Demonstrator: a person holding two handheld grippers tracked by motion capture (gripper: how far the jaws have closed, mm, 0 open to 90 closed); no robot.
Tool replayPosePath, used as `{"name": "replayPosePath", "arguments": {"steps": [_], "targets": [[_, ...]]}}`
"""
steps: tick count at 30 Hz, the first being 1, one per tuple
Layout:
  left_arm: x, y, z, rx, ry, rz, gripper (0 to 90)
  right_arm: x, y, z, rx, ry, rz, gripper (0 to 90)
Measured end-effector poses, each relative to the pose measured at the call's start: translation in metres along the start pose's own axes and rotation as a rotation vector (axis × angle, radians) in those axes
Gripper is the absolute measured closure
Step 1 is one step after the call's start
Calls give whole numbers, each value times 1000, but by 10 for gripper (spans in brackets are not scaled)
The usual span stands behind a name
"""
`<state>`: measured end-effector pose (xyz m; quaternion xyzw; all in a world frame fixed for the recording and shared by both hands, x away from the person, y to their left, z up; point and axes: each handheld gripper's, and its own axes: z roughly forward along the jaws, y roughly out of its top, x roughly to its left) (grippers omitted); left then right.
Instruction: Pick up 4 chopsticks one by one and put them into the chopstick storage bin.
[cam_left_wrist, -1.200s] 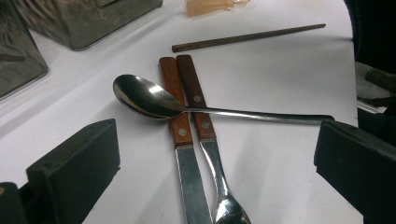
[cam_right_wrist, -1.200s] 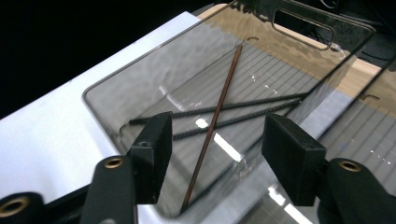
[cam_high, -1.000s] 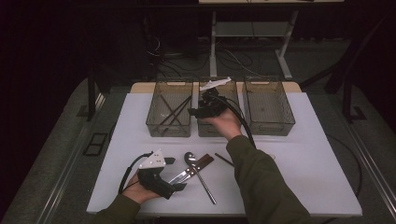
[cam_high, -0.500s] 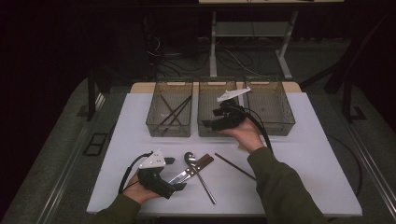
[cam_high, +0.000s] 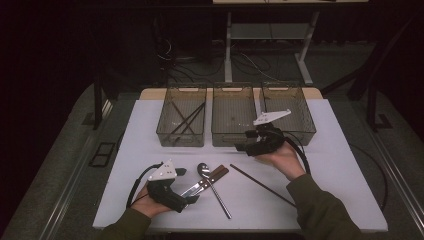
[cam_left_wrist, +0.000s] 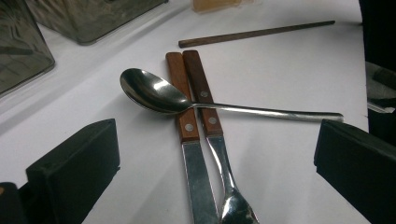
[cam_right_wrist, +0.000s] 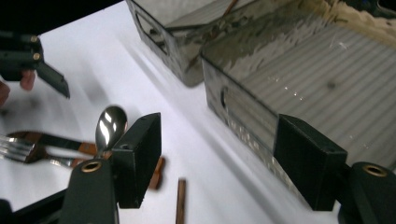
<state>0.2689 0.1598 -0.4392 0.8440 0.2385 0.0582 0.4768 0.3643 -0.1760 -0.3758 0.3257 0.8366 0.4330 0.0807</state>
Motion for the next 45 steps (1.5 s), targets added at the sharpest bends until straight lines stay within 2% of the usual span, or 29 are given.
{"name": "replayPosePath", "arguments": {"steps": [5,10,19,27,36,41,45], "targets": [[-1,-1,1,13,12,6,0,0,-21,-11,15,-1,11,334],[-1,-1,2,21,7,9,0,-2,-41,-20,27,-4,18,345],[0,-1,2,28,6,22,0,3,-61,-36,52,-4,8,391],[0,-1,2,31,8,26,0,9,-82,-45,88,9,11,517],[-1,-1,3,41,10,30,0,17,-105,-48,174,13,-11,681],[-1,-1,3,41,11,31,0,19,-107,-42,210,36,-20,751],[-2,-1,4,37,8,30,0,21,-108,-38,237,26,-41,774]]}}
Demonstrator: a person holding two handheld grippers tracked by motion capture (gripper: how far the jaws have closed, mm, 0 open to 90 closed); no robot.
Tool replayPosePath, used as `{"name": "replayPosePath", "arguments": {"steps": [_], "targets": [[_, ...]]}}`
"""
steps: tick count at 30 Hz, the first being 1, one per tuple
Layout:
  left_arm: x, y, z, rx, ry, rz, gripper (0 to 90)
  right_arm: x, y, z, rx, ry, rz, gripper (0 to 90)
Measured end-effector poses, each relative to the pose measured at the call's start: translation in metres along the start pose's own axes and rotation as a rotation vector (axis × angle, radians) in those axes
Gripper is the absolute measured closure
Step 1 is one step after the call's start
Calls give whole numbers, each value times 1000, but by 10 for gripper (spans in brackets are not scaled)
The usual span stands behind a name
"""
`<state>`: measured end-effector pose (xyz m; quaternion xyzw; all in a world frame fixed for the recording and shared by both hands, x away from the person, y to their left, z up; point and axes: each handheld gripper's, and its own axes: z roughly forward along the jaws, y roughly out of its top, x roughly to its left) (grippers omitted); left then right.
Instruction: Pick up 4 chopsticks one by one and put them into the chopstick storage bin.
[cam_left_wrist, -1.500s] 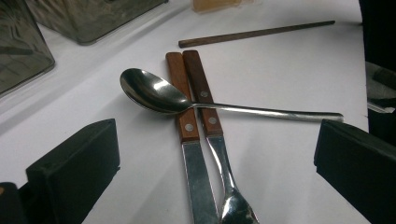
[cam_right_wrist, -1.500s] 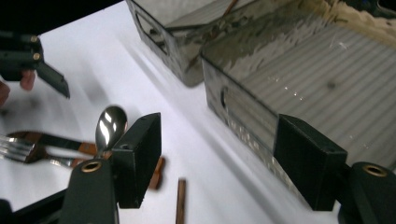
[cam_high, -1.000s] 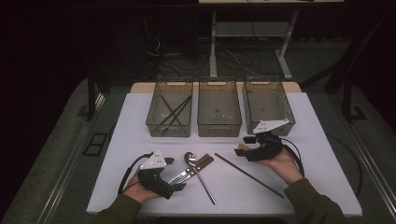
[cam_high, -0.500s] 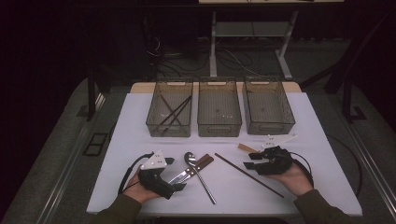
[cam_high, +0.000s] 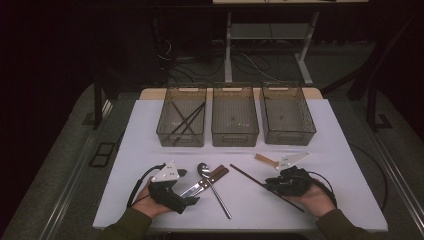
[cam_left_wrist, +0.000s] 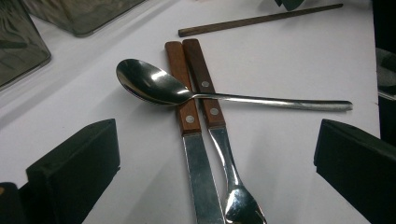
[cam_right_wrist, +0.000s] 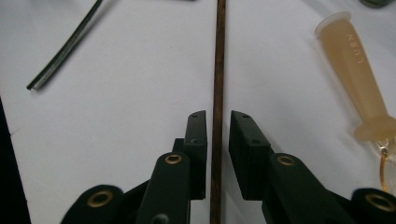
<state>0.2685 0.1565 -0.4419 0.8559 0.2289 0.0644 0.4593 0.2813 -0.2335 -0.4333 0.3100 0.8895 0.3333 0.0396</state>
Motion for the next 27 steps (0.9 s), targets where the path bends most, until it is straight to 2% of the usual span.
{"name": "replayPosePath", "arguments": {"steps": [9,19,27], "targets": [[0,0,0,1,-1,-1,0,2,-1,7,48,-22,-22,807],[0,0,1,13,-1,4,0,4,-1,8,47,-45,-42,837],[0,0,1,14,-2,8,0,5,-2,8,44,-45,-53,847]]}}
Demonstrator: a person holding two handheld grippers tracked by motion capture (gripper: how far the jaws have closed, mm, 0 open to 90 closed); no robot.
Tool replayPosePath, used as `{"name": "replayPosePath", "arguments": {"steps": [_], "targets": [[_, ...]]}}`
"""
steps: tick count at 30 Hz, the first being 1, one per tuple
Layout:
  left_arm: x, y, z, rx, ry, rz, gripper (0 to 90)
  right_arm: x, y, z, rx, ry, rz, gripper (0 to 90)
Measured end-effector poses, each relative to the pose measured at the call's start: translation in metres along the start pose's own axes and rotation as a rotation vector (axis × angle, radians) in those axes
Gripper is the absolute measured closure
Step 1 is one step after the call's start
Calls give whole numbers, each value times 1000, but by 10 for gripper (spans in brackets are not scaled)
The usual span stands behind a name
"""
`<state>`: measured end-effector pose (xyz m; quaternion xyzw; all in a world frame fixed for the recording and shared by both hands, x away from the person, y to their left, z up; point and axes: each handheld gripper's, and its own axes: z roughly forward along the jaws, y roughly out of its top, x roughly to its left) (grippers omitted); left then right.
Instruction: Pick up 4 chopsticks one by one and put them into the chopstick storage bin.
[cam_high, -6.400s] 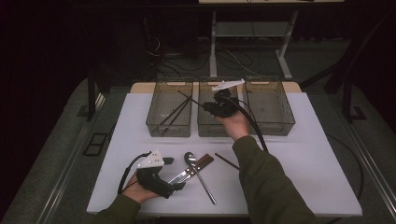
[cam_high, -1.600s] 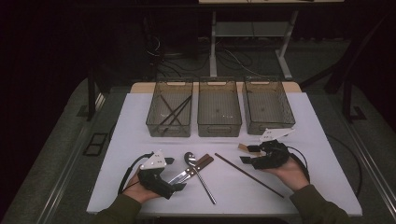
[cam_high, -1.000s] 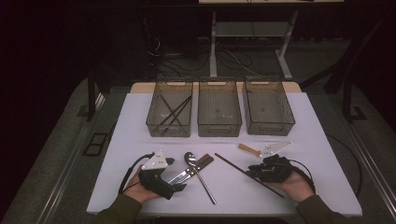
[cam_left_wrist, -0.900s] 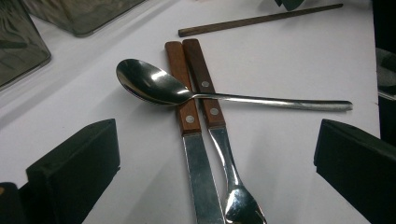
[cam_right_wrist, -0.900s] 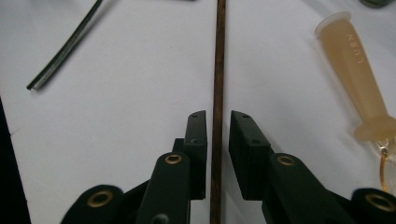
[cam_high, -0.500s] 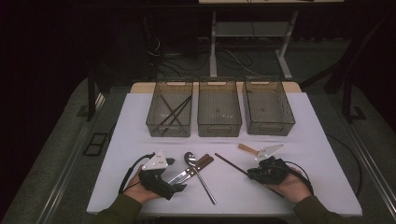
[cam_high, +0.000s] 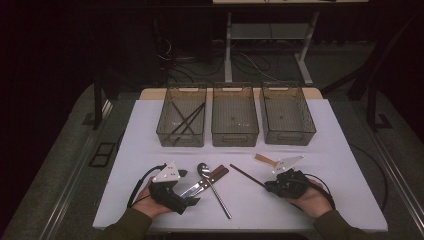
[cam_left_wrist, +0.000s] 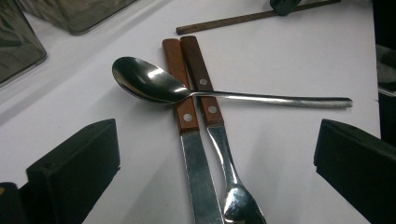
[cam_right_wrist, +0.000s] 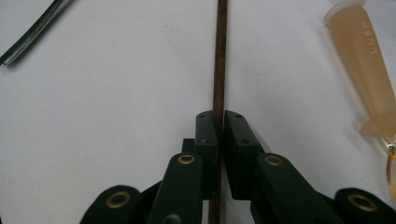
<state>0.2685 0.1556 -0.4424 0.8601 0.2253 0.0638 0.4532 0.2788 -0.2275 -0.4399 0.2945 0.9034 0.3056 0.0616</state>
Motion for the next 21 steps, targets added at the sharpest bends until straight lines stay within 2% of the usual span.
{"name": "replayPosePath", "arguments": {"steps": [7,21], "targets": [[0,0,0,2,-1,4,0,-2,1,-1,-4,7,23,848],[0,0,1,6,-3,2,0,-9,3,-17,-81,15,52,848]]}}
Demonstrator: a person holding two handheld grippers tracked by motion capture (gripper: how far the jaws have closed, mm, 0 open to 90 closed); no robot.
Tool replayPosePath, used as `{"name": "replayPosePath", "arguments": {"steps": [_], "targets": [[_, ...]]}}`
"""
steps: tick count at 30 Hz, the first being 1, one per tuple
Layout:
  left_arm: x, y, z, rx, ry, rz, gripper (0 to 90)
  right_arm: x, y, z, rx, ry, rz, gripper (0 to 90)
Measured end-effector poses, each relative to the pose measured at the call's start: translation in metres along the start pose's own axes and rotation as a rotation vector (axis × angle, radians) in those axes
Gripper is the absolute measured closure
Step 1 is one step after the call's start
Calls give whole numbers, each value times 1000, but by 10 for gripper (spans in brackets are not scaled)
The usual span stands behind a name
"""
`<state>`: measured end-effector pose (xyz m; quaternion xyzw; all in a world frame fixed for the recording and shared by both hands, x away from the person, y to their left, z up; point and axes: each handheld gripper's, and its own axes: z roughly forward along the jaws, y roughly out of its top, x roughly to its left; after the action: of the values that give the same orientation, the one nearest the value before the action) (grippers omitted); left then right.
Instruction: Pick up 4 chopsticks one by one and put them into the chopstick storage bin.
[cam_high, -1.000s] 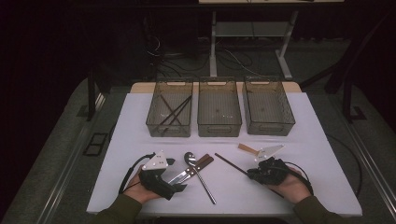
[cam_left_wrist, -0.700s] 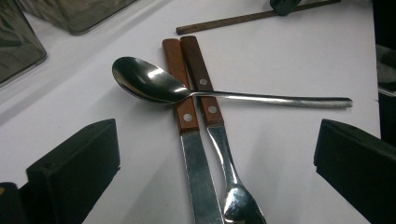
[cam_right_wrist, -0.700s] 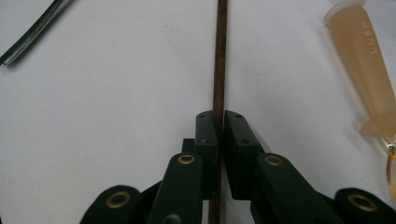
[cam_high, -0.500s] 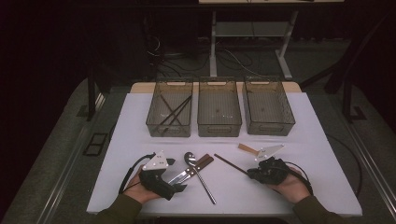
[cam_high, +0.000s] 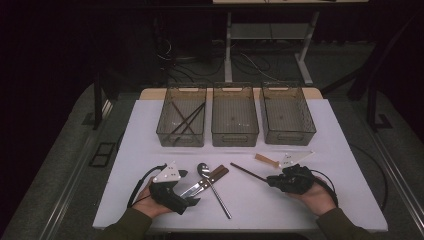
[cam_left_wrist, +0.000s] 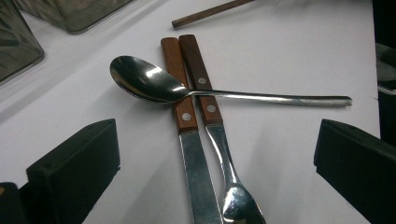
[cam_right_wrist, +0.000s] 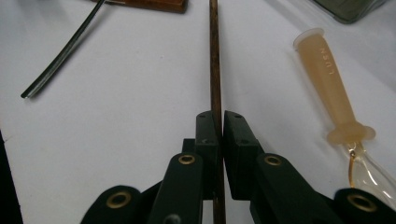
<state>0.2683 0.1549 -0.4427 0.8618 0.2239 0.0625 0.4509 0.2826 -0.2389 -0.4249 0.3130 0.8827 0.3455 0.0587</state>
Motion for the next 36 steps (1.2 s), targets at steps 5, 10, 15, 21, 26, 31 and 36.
{"name": "replayPosePath", "arguments": {"steps": [5,10,15,21,26,31,36], "targets": [[0,0,0,2,0,2,0,0,3,-4,-19,3,6,848],[-1,0,1,-11,2,-15,0,0,6,-6,-40,6,8,848],[-1,0,1,-13,4,-16,0,-1,13,-7,-66,3,17,848],[-1,0,1,-19,0,-14,0,-1,24,-8,-92,-2,32,848],[0,0,0,-23,5,-14,0,-2,34,-8,-110,-9,45,848],[1,0,0,-19,5,-14,0,-3,46,-7,-126,-12,57,848],[1,0,0,-19,5,-12,0,-2,57,-4,-135,-11,55,848]]}}
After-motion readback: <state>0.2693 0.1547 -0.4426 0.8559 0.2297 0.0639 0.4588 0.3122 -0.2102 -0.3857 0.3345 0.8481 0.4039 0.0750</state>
